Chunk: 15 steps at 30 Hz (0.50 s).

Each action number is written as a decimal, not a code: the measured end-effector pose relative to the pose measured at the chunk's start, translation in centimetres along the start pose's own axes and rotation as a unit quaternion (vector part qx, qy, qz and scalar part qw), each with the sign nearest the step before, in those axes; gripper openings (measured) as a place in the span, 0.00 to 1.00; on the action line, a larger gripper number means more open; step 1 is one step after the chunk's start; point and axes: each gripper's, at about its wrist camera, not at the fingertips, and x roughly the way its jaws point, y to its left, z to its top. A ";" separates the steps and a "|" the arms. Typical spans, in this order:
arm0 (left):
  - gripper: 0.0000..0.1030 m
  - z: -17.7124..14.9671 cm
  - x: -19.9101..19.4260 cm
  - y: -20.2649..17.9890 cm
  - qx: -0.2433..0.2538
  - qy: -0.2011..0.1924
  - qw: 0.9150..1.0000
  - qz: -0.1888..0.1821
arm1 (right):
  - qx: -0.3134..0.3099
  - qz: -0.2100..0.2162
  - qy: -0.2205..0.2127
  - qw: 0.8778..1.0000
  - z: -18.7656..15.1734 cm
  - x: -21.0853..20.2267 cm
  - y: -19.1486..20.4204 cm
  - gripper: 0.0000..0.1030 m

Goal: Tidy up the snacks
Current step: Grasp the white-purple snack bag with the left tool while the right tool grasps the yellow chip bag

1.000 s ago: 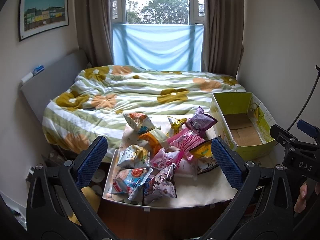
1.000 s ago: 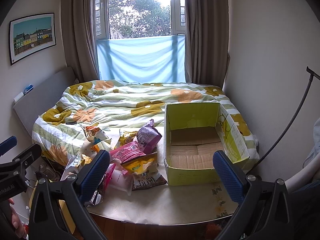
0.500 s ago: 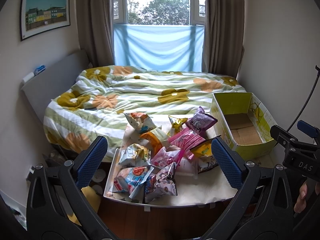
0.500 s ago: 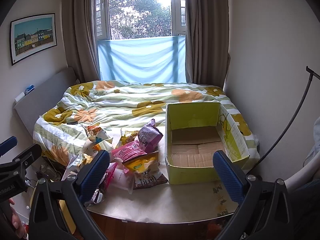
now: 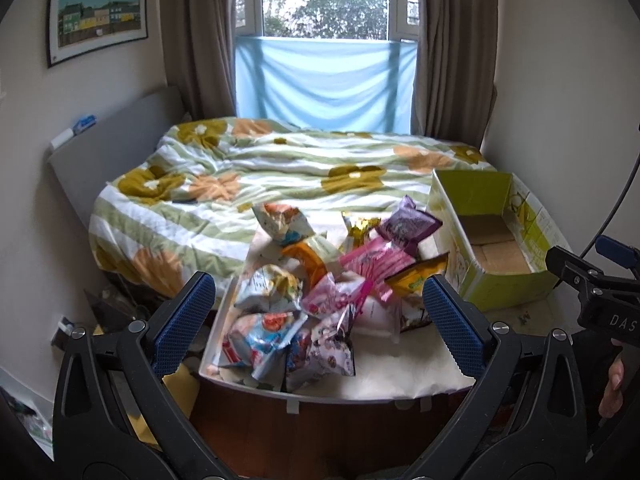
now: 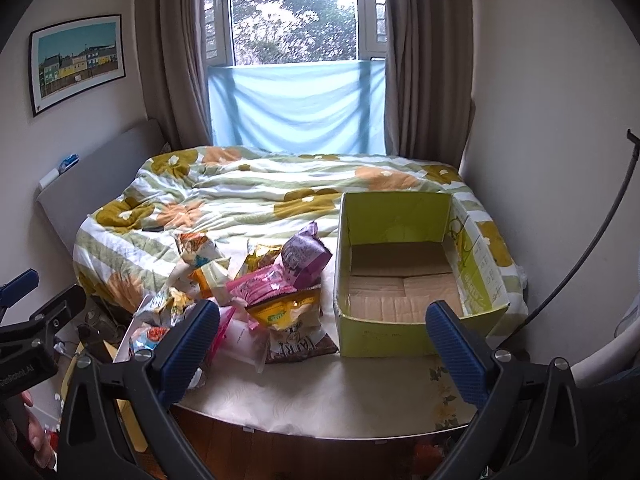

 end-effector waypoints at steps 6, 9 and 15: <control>1.00 -4.7 3.2 -1.0 0.003 0.042 0.999 0.022 | -0.021 0.043 0.042 0.998 -2.6 3.7 -0.5 1.00; 1.00 -6.9 5.1 -1.7 0.023 0.059 0.998 0.029 | -0.030 0.056 0.053 0.997 -3.6 5.8 -0.5 1.00; 1.00 -10.2 9.4 -3.6 0.092 0.081 0.992 0.041 | -0.032 0.067 0.083 0.994 -6.0 10.3 0.2 1.00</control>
